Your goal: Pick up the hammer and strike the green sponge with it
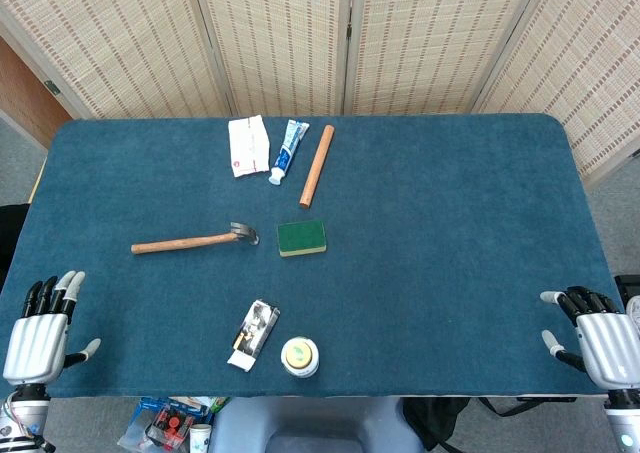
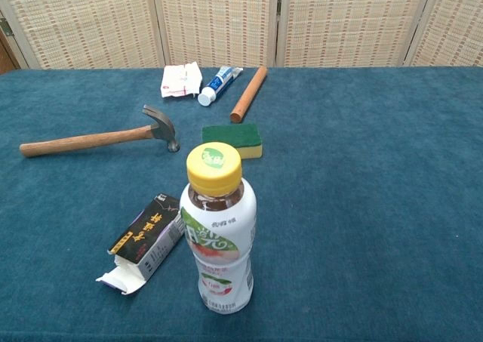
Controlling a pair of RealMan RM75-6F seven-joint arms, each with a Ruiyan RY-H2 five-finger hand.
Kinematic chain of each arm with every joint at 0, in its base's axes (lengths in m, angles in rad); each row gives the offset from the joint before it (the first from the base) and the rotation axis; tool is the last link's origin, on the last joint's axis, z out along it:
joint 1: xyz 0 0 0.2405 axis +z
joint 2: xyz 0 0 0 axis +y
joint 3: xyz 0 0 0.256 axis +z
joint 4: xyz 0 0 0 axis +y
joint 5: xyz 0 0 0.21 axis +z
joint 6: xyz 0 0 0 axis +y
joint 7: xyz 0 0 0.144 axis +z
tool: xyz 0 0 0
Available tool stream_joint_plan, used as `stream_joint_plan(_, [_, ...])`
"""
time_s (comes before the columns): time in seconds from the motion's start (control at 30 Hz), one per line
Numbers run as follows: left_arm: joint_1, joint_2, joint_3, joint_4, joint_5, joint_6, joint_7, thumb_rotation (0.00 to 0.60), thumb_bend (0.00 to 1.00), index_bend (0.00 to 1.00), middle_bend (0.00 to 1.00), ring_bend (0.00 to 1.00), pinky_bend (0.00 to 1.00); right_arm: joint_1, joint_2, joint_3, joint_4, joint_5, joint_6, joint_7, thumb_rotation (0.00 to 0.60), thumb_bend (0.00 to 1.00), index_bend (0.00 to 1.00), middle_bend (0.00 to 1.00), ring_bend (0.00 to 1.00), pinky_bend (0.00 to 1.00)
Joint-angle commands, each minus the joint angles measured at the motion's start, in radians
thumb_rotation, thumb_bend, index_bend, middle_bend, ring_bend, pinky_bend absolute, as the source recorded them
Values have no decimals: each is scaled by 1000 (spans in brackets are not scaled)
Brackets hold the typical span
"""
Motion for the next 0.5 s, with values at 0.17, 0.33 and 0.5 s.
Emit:
stream_joint_plan(0.17, [2,-7,-2,12,12,12,-19,600,137,0,0,0,0,-2,2,0,0,-1,5,2,600,263,326,373,230,264])
stream_joint_plan(0.33, [-21,-12,-20,31,27,-2,-62,600,137,0,0,0,0,-6,5,2,2,-3,17,6,600,264,326,373,230,264])
stream_joint_plan(0.5, [-101,-10,-70,55,4,-104,-127,600,137,33,0,0,0,-2,7,4,3,-6,14,10,600,263,326,373,230,264])
